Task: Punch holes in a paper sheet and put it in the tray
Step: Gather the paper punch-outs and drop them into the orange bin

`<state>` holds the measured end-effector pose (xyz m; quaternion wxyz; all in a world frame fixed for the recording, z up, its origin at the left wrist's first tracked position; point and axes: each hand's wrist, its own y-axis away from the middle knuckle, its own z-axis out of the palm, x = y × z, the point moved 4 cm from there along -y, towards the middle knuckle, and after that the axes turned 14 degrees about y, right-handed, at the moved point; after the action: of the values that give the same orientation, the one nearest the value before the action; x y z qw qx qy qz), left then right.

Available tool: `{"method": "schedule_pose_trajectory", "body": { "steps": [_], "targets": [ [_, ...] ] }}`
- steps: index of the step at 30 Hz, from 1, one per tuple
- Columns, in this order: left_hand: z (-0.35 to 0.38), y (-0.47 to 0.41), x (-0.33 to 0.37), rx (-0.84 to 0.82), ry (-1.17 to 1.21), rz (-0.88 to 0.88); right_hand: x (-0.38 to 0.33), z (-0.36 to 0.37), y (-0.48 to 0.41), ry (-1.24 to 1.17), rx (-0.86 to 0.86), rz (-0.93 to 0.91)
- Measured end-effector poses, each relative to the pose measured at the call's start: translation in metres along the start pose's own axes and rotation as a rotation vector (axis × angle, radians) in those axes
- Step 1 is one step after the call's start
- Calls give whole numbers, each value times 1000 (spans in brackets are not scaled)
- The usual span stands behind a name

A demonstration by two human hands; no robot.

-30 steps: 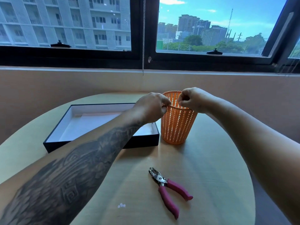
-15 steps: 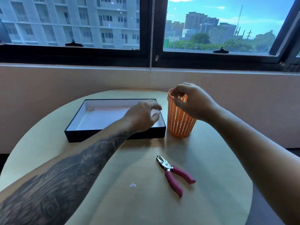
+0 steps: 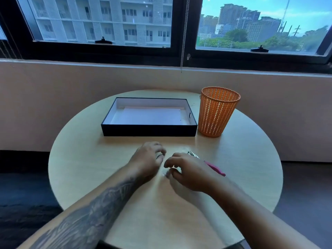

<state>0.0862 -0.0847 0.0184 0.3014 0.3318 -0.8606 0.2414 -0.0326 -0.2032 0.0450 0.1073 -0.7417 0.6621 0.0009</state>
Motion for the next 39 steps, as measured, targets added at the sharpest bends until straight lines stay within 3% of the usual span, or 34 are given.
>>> {"method": "schedule_pose_trajectory", "body": {
  "steps": [7, 20, 39],
  "targets": [
    [8, 16, -1, 123, 12, 81, -13, 5, 10, 65, -60, -33],
    [8, 18, 1, 119, -20, 78, -1, 1, 5, 16, -38, -17],
    [8, 17, -1, 120, -32, 87, -14, 1, -6, 310, -17, -148]
  ]
}}
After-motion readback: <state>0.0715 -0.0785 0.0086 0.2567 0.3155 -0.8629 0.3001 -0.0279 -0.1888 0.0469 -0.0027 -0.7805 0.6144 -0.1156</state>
